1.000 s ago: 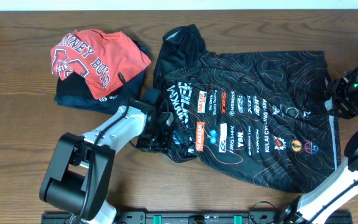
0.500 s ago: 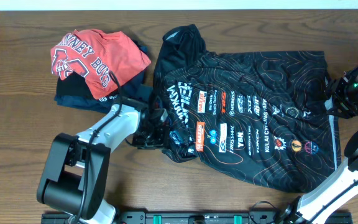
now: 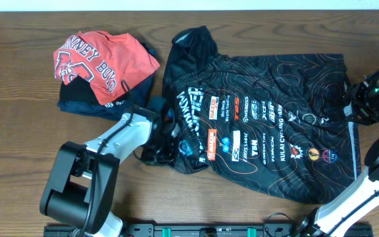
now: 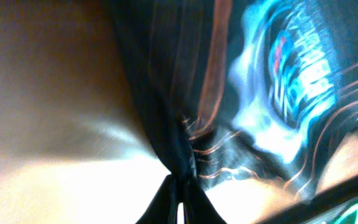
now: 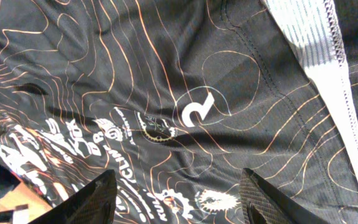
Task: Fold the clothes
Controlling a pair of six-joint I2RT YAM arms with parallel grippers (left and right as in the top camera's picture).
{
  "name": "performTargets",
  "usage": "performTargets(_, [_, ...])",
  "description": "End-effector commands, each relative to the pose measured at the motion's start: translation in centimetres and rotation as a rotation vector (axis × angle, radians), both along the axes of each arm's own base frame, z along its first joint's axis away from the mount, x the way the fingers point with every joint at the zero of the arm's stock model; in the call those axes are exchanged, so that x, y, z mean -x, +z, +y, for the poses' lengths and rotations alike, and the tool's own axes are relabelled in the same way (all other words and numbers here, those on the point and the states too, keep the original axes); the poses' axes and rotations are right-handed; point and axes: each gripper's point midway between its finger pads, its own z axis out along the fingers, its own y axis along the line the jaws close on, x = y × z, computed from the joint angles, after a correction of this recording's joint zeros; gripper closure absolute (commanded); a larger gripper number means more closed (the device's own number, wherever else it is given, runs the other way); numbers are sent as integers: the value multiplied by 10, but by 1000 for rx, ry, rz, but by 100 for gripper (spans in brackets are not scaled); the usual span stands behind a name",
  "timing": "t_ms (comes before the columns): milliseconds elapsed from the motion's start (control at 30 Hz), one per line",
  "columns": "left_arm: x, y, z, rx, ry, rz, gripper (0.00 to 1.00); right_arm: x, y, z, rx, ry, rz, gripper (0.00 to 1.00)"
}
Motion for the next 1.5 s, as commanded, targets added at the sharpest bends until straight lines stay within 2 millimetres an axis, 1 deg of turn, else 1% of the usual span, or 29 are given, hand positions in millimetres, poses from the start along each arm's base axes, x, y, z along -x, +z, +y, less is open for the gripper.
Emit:
performTargets(0, [-19,19,36,-172,10,-51,94,-1,7,-1,2,1,-27,39])
performTargets(67, [-24,39,58,-264,16,-62,94,-1,7,-1,2,0,-27,39])
performTargets(133, [-32,57,73,-317,34,-99,94,-1,7,-1,2,0,-26,39])
performTargets(200, [-41,74,82,-327,63,-154,94,-1,7,-1,2,0,-27,39])
performTargets(300, [-49,90,88,-312,105,-224,94,-1,7,-1,3,1,-27,38])
performTargets(433, [-51,98,102,-350,132,-258,94,-3,7,-2,7,1,-33,38])
performTargets(567, [-52,98,107,-353,165,-255,94,-3,7,-2,8,1,-35,37])
performTargets(667, [-60,105,103,-321,179,-280,94,-4,7,-2,10,1,-37,37])
performTargets(767, [-74,118,98,-287,189,-334,94,-2,5,-5,25,3,-29,37])
performTargets(867, [-86,128,95,-272,198,-379,94,9,-4,-13,81,-13,39,36])
performTargets(933, [-88,129,93,-261,200,-387,94,26,-16,-19,136,-40,130,34])
performTargets(967, [-88,129,93,-259,201,-386,94,36,-23,-19,147,-56,176,32])
performTargets(1033, [-88,129,93,-259,201,-386,94,49,-35,-12,127,-61,222,32])
performTargets(1067, [-88,129,93,-259,201,-385,94,56,-42,-5,104,-60,243,33])
performTargets(1133, [-88,129,93,-259,201,-386,94,65,-54,0,93,-58,260,33])
performTargets(1200, [-89,129,93,-258,201,-390,94,67,-64,4,87,-88,265,37])
performTargets(1267, [-91,129,93,-256,203,-397,94,67,-72,7,78,-113,253,45])
performTargets(1300, [-91,129,93,-256,203,-398,94,67,-77,6,85,-122,249,51])
performTargets(1333, [-91,129,93,-256,203,-398,94,67,-82,6,91,-130,244,59])
performTargets(1400, [-90,129,93,-257,202,-395,94,66,-88,5,99,-139,233,70])
performTargets(1467, [-89,129,93,-259,200,-390,94,63,-91,2,115,-143,214,86])
